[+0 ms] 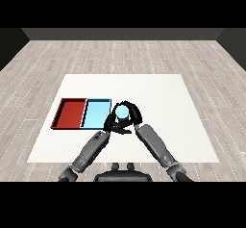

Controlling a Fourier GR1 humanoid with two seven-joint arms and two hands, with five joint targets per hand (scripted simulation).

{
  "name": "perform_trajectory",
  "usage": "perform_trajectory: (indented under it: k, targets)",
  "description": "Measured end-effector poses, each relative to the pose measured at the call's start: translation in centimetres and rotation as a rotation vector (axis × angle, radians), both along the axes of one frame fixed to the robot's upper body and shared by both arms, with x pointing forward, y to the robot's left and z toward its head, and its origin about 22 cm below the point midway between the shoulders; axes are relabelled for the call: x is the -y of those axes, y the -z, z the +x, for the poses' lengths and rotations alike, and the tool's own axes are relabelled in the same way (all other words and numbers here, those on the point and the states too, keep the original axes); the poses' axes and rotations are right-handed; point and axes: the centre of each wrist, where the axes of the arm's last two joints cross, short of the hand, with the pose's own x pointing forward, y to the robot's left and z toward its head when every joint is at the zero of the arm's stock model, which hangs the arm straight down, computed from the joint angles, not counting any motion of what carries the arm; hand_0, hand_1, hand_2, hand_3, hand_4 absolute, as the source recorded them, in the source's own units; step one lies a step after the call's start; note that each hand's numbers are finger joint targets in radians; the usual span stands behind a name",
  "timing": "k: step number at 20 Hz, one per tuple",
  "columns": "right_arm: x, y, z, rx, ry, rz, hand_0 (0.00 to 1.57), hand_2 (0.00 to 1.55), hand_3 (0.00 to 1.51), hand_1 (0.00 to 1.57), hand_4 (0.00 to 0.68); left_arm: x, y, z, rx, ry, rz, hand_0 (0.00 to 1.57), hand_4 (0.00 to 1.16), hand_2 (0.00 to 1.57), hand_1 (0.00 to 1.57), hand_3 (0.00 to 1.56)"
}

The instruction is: Pick the blue can and put it in the blue box

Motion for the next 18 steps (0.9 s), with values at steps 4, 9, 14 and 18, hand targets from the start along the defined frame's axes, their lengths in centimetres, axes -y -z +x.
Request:
perform_trajectory:
  k: [4, 9, 14, 18]
  targets:
    - [-0.7, 0.2, -0.3, 0.002, -0.010, -0.026, 1.36, 1.44, 1.40, 1.36, 0.615, 0.0, -0.3, 0.4, 0.004, 0.019, -0.017, 0.00, 0.10, 0.00, 0.00, 0.00]
    - [-2.1, -0.4, -0.6, 0.010, -0.041, -0.035, 1.42, 1.44, 1.39, 1.42, 0.604, 0.0, -0.3, 0.7, 0.052, -0.025, 0.103, 0.41, 0.57, 0.56, 0.41, 0.29]
    - [-2.9, -0.4, -1.1, 0.024, -0.057, -0.047, 1.46, 1.47, 1.40, 1.46, 0.596, 0.0, -0.4, 0.9, 0.078, -0.070, 0.227, 0.45, 0.19, 0.60, 0.45, 0.00]
    - [-3.2, 0.0, -1.2, 0.039, -0.056, -0.065, 1.45, 1.45, 1.39, 1.45, 0.591, -0.5, -0.2, 0.8, 0.097, -0.095, 0.330, 0.00, 0.71, 0.07, 0.00, 0.00]
